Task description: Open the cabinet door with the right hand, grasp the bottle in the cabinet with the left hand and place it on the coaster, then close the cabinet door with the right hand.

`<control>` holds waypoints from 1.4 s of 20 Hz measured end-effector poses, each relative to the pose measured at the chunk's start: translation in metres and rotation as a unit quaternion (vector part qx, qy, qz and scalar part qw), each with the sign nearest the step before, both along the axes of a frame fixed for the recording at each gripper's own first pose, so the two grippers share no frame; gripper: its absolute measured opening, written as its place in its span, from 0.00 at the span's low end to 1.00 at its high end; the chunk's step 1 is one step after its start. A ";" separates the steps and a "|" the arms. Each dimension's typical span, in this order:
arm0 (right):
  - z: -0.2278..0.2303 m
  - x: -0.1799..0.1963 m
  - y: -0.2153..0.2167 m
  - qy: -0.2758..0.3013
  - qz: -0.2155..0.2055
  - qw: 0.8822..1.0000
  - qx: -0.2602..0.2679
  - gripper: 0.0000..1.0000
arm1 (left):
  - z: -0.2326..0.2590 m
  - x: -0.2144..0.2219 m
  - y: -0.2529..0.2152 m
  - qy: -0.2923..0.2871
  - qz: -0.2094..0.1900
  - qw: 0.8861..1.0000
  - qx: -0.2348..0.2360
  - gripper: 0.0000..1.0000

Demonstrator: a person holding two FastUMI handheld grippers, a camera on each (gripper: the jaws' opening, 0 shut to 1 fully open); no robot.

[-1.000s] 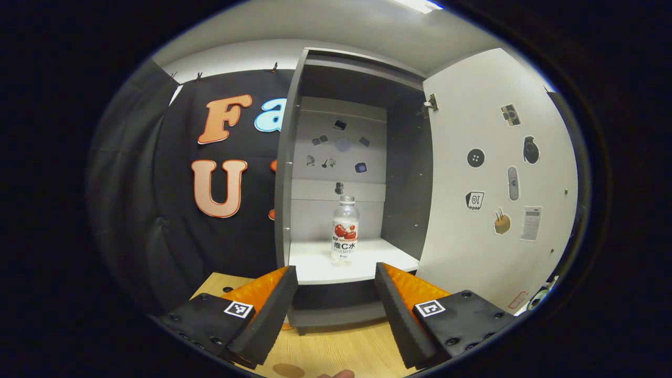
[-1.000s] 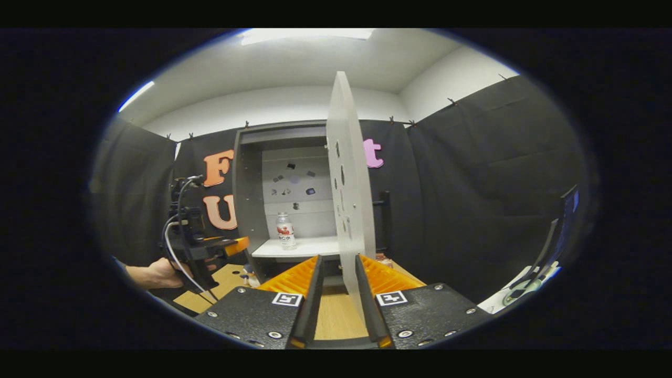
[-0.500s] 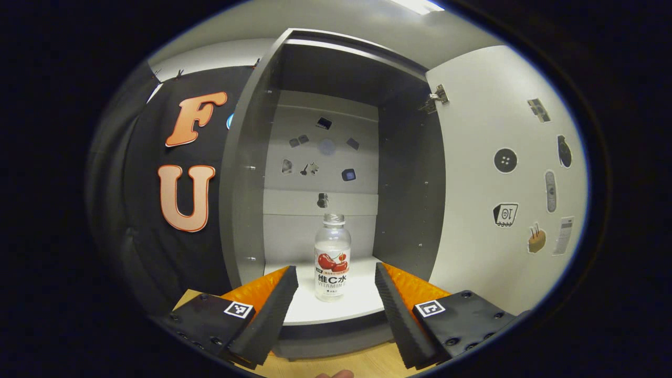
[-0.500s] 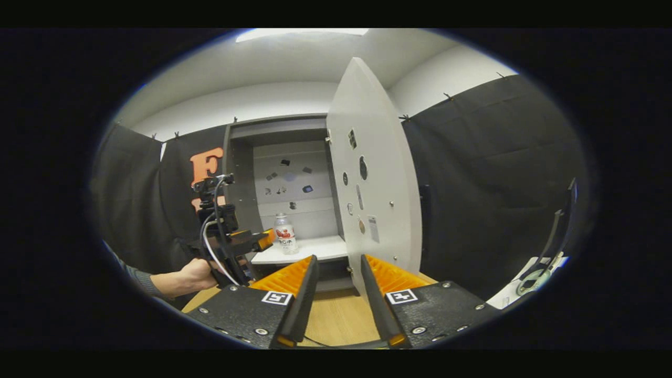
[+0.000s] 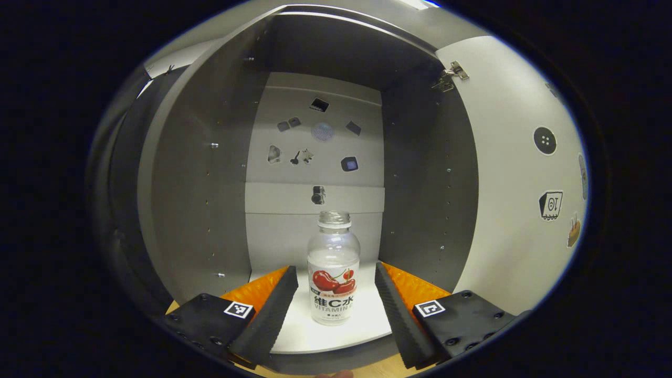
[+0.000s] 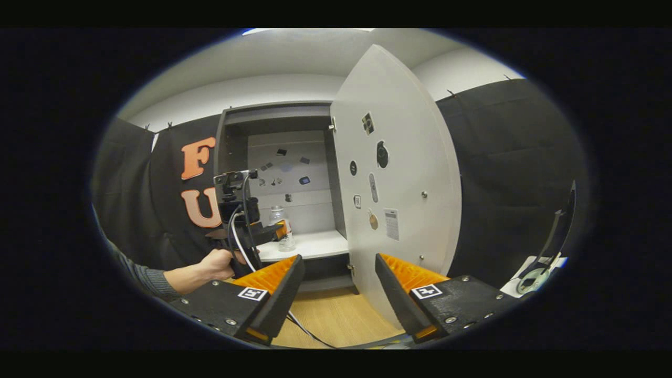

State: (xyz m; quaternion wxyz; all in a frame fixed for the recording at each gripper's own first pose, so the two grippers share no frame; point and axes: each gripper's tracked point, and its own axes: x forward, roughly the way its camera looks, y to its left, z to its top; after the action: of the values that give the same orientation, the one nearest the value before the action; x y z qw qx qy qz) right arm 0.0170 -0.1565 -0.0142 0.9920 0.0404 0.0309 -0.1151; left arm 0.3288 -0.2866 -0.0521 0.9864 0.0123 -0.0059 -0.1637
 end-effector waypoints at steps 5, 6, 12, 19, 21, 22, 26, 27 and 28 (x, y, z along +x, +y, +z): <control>-0.001 0.012 -0.002 0.001 -0.014 1.000 0.006 0.85 | -0.008 0.033 -0.008 -0.001 0.000 1.000 0.009 0.93; -0.002 0.013 -0.003 0.002 -0.017 1.000 0.008 0.85 | -0.011 0.039 -0.006 0.001 0.007 1.000 0.013 0.96; -0.011 0.014 -0.008 0.023 -0.025 0.999 0.001 0.85 | -0.023 0.059 -0.012 0.014 0.011 1.000 0.019 0.96; -0.017 -0.003 -0.008 0.031 -0.013 0.999 0.008 0.85 | -0.007 0.033 -0.005 -0.006 0.010 1.000 0.014 0.83; -0.018 -0.013 -0.008 0.031 -0.006 0.999 0.006 0.85 | 0.003 0.013 0.000 -0.020 0.012 1.000 0.017 0.83; -0.019 -0.020 -0.008 0.031 -0.001 0.999 0.008 0.85 | 0.007 0.002 0.003 -0.026 0.014 0.999 0.018 0.83; -0.024 -0.051 -0.009 0.031 0.024 0.999 0.018 0.85 | 0.018 -0.046 0.013 -0.046 0.021 0.998 0.022 0.84; -0.026 -0.060 -0.010 0.031 0.029 0.999 0.021 0.85 | 0.018 -0.059 0.018 -0.050 0.026 0.998 0.023 0.84; -0.028 -0.068 -0.010 0.029 0.034 0.999 0.026 0.85 | 0.018 -0.074 0.024 -0.054 0.030 0.998 0.021 0.83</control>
State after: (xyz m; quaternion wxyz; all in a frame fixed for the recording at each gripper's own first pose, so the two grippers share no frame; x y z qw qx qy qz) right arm -0.0511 -0.1670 -0.0418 0.9927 0.0618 0.0645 -0.0815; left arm 0.2551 -0.2627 -0.0337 0.9887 0.0421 -0.0553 -0.1329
